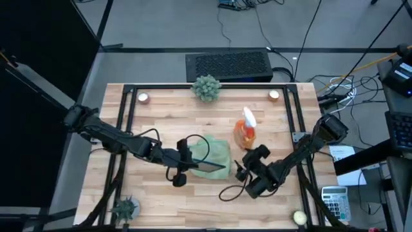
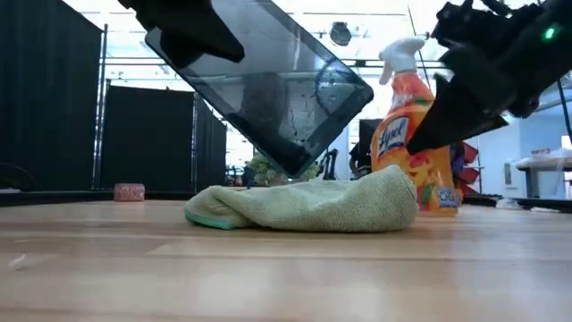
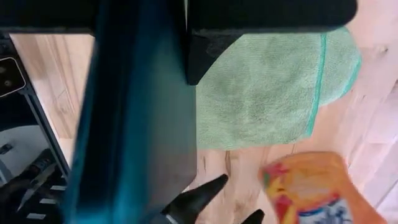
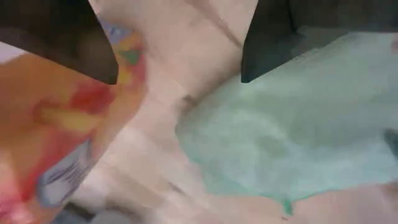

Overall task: Apply microfiber cloth
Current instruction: Wipe the front of the cellphone with a microfiber cloth

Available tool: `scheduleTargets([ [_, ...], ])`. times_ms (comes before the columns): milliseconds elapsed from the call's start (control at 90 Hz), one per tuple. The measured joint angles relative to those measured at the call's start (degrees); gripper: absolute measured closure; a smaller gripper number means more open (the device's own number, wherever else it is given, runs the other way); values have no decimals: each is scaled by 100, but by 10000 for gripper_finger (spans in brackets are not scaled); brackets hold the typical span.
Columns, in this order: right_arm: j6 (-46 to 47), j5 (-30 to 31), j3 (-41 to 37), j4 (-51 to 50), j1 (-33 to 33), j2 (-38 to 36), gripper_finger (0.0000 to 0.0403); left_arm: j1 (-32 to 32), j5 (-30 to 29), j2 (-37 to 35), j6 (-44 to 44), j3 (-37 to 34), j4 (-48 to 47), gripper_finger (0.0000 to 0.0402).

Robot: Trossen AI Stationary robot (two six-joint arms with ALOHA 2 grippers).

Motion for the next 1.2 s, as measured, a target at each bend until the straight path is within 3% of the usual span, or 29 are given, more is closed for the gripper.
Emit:
scheduleTargets([
  [111, -353, -588, 181, 736, 309, -275, 83, -2, -291, -158, -107, -2, -416, 394],
  [267, -1238, 103, 209, 2710, 502, -72, 83, 40, -1087, -347, -260, -2, -1178, 394],
  [511, -3202, -21, 204, 4871, -491, 1023, 83, 82, -1205, -238, -283, -4, -1222, 394],
  [600, -3267, -483, 202, 4813, -895, 1363, 83, 38, -1212, -172, -344, -4, -1218, 394],
  [733, -2618, -1610, 199, 4498, -1169, 1601, 83, -40, -1209, -170, -446, -4, -1204, 394],
  [911, -1948, -2747, 219, 3988, -694, 1561, 83, -122, -1209, -200, -448, -4, -1200, 394],
  [1078, -1121, -3378, 191, 3135, 29, 957, 83, -138, -1198, -203, -451, -4, -1126, 394],
  [1200, -805, -3074, 200, 3047, 327, 309, 83, -136, -1033, -203, -483, -4, -914, 394],
])
